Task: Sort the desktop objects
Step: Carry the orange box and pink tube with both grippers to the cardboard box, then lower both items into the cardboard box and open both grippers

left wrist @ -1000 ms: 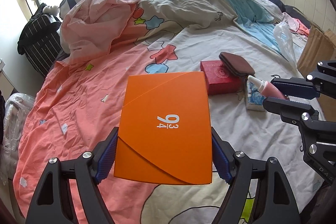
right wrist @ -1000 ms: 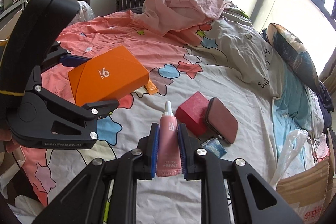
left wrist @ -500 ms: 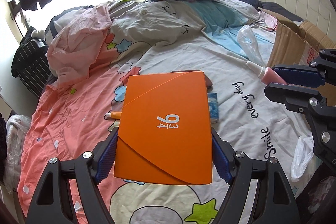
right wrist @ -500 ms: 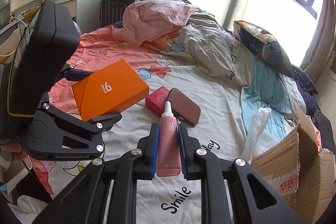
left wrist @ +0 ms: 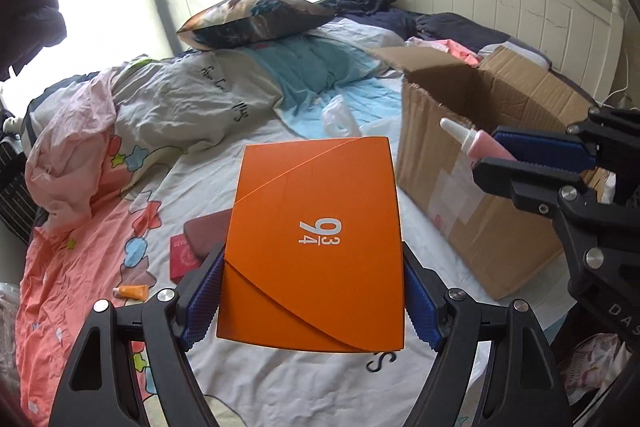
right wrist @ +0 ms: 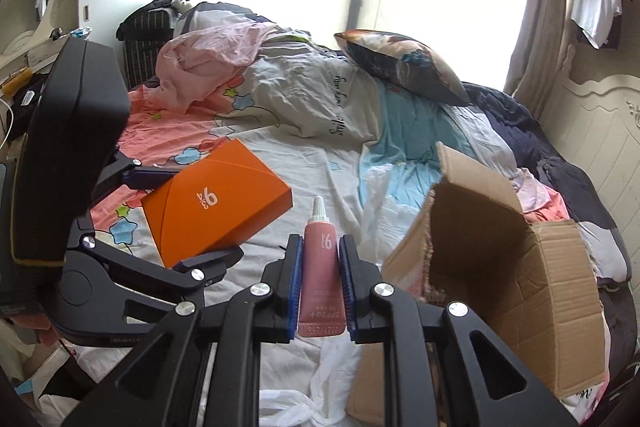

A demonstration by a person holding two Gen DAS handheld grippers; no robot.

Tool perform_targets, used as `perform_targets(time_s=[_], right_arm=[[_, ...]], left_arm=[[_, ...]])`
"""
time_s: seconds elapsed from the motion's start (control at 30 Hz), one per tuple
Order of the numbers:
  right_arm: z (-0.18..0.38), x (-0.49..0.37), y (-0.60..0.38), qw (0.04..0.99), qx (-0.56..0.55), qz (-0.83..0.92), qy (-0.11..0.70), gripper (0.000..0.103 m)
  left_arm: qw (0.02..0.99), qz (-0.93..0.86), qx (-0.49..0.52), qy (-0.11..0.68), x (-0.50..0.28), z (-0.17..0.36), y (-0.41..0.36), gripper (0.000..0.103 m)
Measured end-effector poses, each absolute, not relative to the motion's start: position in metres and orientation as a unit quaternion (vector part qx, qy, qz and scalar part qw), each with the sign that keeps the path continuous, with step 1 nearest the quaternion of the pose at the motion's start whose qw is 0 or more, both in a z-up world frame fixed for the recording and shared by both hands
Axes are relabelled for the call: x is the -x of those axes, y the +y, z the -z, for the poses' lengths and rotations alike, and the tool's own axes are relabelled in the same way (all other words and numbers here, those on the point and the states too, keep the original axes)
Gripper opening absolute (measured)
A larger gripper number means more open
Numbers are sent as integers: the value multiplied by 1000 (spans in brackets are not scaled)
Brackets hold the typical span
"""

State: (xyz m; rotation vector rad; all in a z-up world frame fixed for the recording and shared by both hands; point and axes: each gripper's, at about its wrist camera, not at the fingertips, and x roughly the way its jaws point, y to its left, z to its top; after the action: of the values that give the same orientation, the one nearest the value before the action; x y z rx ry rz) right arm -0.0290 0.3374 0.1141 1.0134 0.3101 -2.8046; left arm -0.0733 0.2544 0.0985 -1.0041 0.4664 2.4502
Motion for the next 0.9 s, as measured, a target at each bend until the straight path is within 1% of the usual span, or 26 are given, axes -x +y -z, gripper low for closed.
perform_targets(time_s=[0.27, 0.6, 0.83, 0.87, 0.9], right_arm=[[-116, 14, 405, 17, -343, 936, 77, 17], [-102, 7, 446, -18, -360, 931, 66, 17], [-89, 10, 461, -36, -376, 923, 69, 17], [-86, 12, 464, -39, -384, 920, 66, 23], [-82, 13, 468, -45, -393, 916, 63, 37]], left_arm=[[256, -886, 336, 190, 70, -121, 310, 81], [304, -869, 329, 209, 67, -122, 378, 81], [313, -862, 326, 229, 63, -111, 405, 81], [312, -861, 328, 230, 63, -110, 407, 81], [313, -861, 330, 229, 65, -109, 409, 81]])
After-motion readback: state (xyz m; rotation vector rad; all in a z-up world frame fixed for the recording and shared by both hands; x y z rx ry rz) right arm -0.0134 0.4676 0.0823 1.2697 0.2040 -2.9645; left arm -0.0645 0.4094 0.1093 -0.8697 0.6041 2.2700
